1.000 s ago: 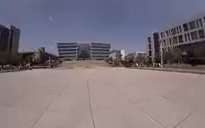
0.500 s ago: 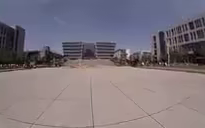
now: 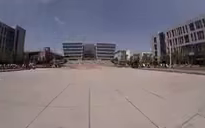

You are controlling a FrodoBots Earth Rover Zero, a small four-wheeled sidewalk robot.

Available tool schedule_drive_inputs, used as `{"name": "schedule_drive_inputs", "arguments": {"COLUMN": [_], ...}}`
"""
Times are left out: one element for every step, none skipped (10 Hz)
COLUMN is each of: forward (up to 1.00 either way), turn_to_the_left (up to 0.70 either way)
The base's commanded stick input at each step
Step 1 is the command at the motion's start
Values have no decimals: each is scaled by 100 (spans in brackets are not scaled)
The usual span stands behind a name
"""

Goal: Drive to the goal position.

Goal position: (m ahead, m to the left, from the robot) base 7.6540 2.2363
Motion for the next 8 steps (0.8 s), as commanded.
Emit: {"name": "schedule_drive_inputs", "arguments": {"forward": [70,70,70,70,70,70,70,70], "turn_to_the_left": [2,2,2,2,2,2,2,2]}}
